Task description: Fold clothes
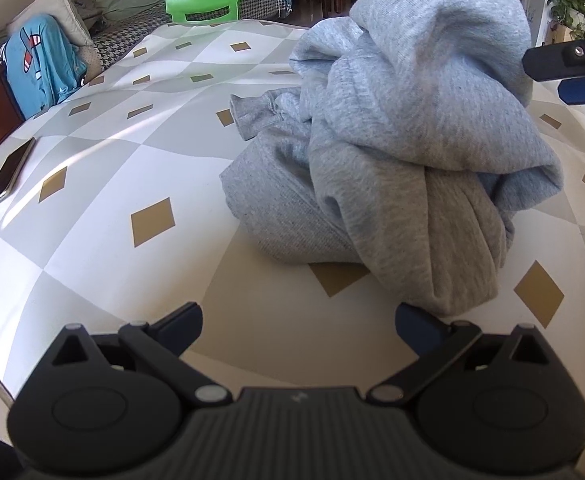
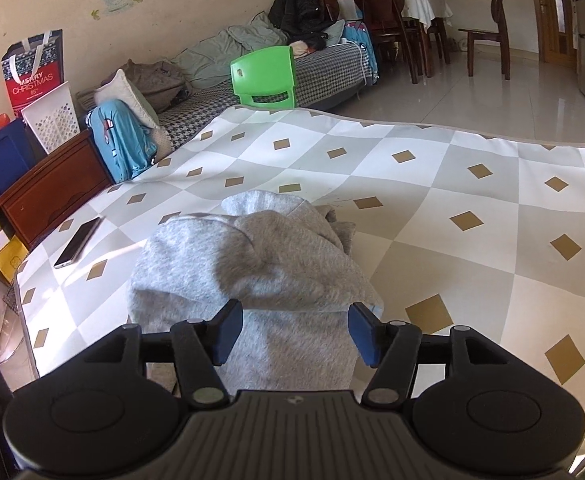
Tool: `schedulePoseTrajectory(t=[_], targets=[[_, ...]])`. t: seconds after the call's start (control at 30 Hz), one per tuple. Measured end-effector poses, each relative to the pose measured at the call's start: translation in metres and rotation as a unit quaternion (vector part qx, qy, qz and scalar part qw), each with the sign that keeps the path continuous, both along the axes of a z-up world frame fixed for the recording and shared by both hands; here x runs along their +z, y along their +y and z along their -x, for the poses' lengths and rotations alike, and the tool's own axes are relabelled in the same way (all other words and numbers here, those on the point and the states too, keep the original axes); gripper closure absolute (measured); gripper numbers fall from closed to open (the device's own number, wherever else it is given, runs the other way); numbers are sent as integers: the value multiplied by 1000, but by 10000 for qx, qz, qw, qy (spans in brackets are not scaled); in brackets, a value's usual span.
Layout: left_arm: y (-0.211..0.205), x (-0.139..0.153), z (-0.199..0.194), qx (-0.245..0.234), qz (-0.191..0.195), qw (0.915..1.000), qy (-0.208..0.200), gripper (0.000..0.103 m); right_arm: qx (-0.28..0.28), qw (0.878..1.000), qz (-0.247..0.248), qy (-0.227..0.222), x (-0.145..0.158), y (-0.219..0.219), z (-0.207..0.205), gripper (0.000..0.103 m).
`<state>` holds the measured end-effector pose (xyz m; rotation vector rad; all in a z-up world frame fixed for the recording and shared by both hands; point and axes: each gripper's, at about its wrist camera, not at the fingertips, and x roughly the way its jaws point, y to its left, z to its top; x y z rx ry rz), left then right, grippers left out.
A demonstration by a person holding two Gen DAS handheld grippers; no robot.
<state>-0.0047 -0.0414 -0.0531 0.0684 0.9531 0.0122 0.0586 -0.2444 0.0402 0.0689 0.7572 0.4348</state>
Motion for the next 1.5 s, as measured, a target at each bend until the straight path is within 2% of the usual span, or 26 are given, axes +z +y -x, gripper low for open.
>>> schedulePoseTrajectory(t=[0.1, 0.23, 0.4, 0.63, 0.83, 0.9, 0.97, 1.0, 1.07, 1.13, 1.33, 1.5], targets=[[0, -3, -2, -10, 42, 10000, 41, 0, 572, 9974, 429, 63, -10, 22, 9, 42], [3, -6, -5, 47, 67, 9999, 84, 0, 1169, 9842, 1317, -190, -23, 49, 25, 41], [5, -8, -5, 110, 110, 9998, 153, 0, 1510, 9727, 1727, -351, -34, 64, 36, 38], [3, -10, -3, 30, 24, 9998, 195, 0, 1594, 9676, 1942, -251, -48, 75, 32, 37], [0, -9, 0, -31, -48, 9998, 179, 0, 1326, 9745, 1787, -273, -51, 77, 20, 37], [-1, -7, 1, -47, -59, 9998, 160, 0, 1154, 9786, 1681, -280, -49, 76, 16, 44], [-1, -7, 2, -59, -57, 9999, 147, 0, 974, 9835, 1505, -233, -45, 72, 11, 57], [-1, -7, 2, -65, -64, 9998, 148, 0, 885, 9859, 1407, -208, -43, 70, 9, 60], [-1, -7, 2, -78, -89, 9998, 152, 0, 739, 9892, 1251, -204, -39, 65, 6, 76], [-1, -7, 2, -80, -95, 9998, 146, 0, 620, 9911, 1145, -270, -35, 61, 4, 81], [-1, -5, 3, -67, -79, 9999, 113, 0, 127, 9958, 762, -489, -17, 42, 1, 87], [-2, -6, 3, -87, -69, 9999, 103, 0, -579, 9952, 394, -682, 2, 13, -8, 89]])
